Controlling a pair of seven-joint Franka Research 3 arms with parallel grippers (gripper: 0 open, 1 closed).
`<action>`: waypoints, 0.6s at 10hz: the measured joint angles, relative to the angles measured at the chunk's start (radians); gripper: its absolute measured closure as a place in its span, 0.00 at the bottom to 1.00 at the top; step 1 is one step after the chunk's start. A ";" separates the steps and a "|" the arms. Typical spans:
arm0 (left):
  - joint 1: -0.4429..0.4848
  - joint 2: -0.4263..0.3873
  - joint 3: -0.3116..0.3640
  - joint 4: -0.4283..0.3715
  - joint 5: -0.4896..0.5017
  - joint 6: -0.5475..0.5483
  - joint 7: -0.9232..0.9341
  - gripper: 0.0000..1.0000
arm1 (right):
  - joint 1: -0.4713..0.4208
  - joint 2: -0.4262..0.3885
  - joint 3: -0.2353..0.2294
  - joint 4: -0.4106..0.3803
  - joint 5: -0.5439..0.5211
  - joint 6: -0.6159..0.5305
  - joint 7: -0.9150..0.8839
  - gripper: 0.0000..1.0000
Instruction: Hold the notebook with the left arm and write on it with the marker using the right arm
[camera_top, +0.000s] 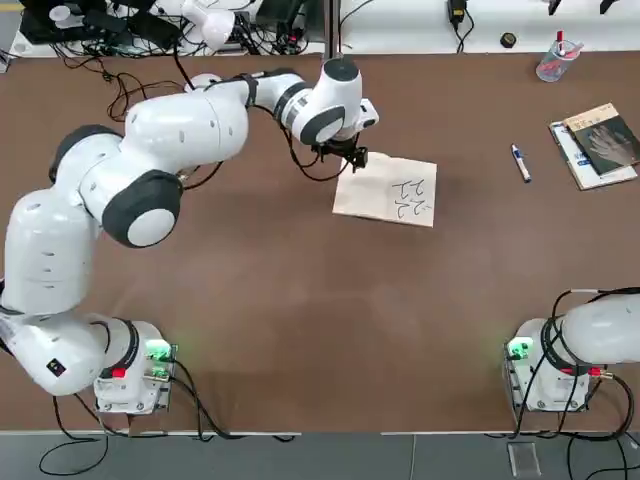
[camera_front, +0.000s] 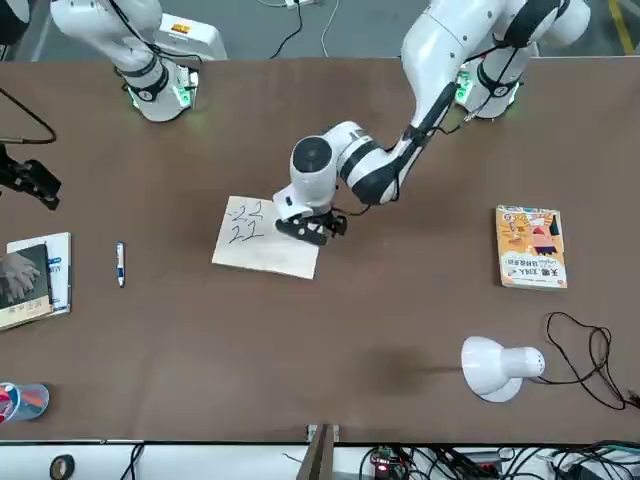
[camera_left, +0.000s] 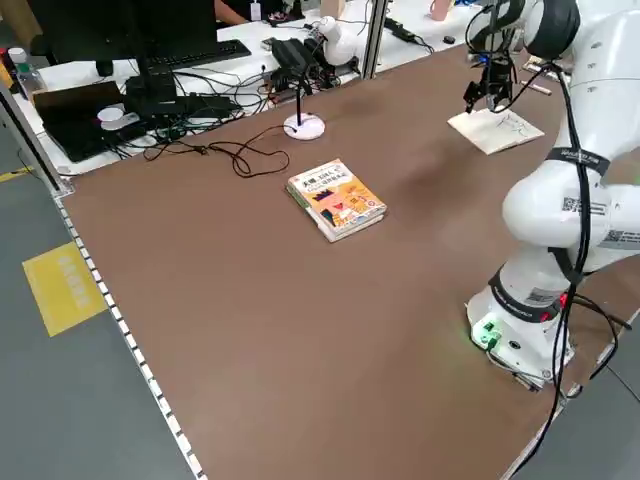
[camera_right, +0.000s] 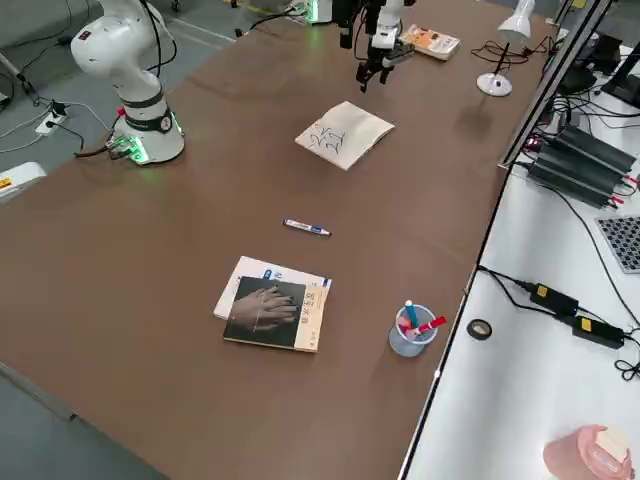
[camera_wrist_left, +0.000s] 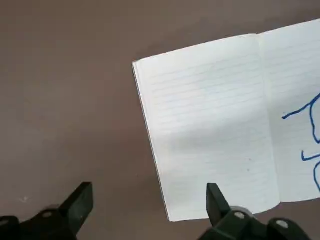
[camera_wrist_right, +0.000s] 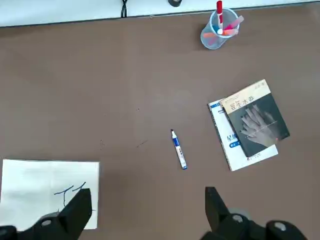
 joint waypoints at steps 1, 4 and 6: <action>0.000 0.005 0.001 0.000 0.002 0.002 0.000 0.00 | 0.000 0.000 0.000 -0.001 0.001 0.000 0.000 0.00; 0.001 0.028 0.004 0.000 0.017 0.032 0.000 0.00 | 0.000 0.001 0.000 -0.001 0.001 0.002 0.000 0.00; 0.003 0.043 0.008 0.001 0.017 0.063 0.000 0.00 | 0.000 0.001 0.000 -0.001 0.001 0.006 0.000 0.00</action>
